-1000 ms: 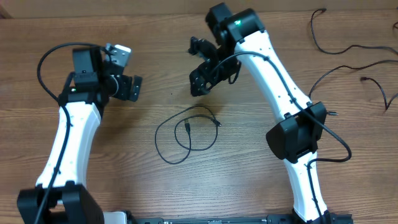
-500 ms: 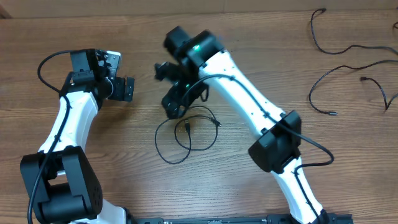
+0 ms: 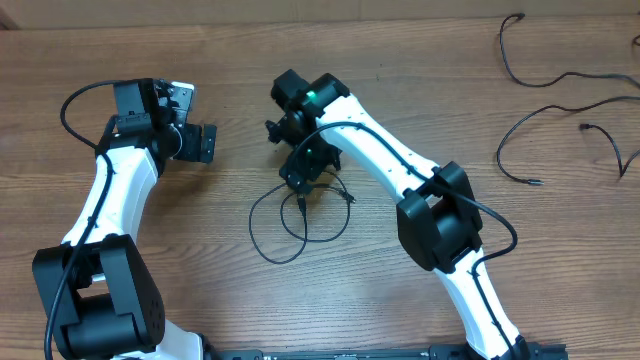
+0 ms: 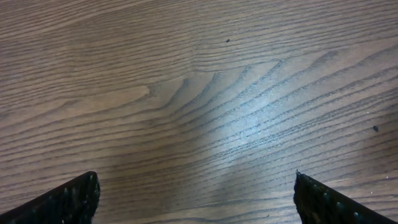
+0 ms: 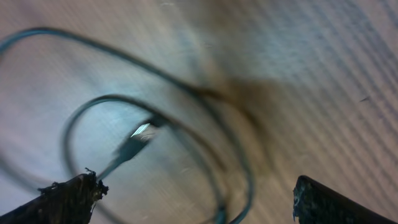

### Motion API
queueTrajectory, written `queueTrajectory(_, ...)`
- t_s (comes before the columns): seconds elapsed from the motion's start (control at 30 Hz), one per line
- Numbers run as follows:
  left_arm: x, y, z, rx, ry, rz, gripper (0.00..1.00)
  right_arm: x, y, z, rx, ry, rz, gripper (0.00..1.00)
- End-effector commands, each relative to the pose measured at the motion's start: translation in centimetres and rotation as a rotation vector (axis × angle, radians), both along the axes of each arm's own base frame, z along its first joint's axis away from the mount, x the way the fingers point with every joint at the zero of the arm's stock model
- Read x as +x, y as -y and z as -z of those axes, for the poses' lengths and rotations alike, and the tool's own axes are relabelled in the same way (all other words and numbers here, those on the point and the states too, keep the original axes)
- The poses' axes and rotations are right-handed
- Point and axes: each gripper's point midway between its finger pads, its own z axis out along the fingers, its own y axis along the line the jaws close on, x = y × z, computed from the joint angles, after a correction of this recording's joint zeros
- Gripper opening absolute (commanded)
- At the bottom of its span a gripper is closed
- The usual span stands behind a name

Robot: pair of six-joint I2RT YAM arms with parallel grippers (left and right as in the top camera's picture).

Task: Untangle cables
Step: 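Grasp the thin black cable loop with the right gripper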

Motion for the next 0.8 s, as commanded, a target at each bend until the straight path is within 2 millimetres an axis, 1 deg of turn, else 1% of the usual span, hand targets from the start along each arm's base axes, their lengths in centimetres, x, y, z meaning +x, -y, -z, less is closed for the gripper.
queueTrajectory(0.0,0.1,-0.1,0.4,-0.009,-0.007,-0.013,1.00,0.7,0.5,0.9,0.020,-0.007,0.020,0.94)
queueTrajectory(0.03,0.1,-0.1,0.4,-0.009,-0.007,-0.013,1.00,0.7,0.4,1.0,0.030,-0.008,0.021,0.89)
queueTrajectory(0.07,0.1,-0.1,0.4,-0.009,-0.007,-0.013,1.00,0.9,0.3,1.2,0.035,-0.006,0.023,0.86)
queueTrajectory(0.23,0.1,-0.1,0.4,-0.009,-0.007,-0.013,1.00,1.2,0.6,2.6,0.041,0.000,0.032,0.84)
queueTrajectory(0.33,0.1,-0.1,0.4,-0.009,-0.007,-0.013,0.99,0.8,0.7,3.2,0.040,-0.016,0.032,0.78)
queueTrajectory(0.4,0.1,-0.1,0.4,-0.009,-0.007,-0.013,1.00,0.4,0.9,3.6,0.031,-0.031,0.032,0.76)
queueTrajectory(0.43,0.1,-0.1,0.4,-0.009,-0.007,-0.013,1.00,0.2,1.0,3.7,0.027,-0.036,0.032,0.74)
queueTrajectory(0.5,0.1,-0.1,0.4,-0.009,-0.007,-0.013,1.00,0.1,1.2,3.7,0.022,-0.043,0.032,0.65)
queueTrajectory(0.57,0.1,-0.1,0.4,-0.009,-0.007,-0.013,1.00,0.2,1.3,3.7,0.023,-0.042,0.035,0.61)
queueTrajectory(0.6,0.1,-0.1,0.4,-0.009,-0.007,-0.013,1.00,0.2,1.3,3.7,0.023,-0.042,0.036,0.57)
queueTrajectory(0.7,0.1,-0.1,0.4,-0.009,-0.007,-0.013,1.00,0.4,1.4,3.7,0.025,-0.039,0.040,0.50)
queueTrajectory(0.77,0.1,-0.1,0.4,-0.009,-0.007,-0.013,1.00,0.4,1.3,3.7,0.027,-0.038,0.040,0.40)
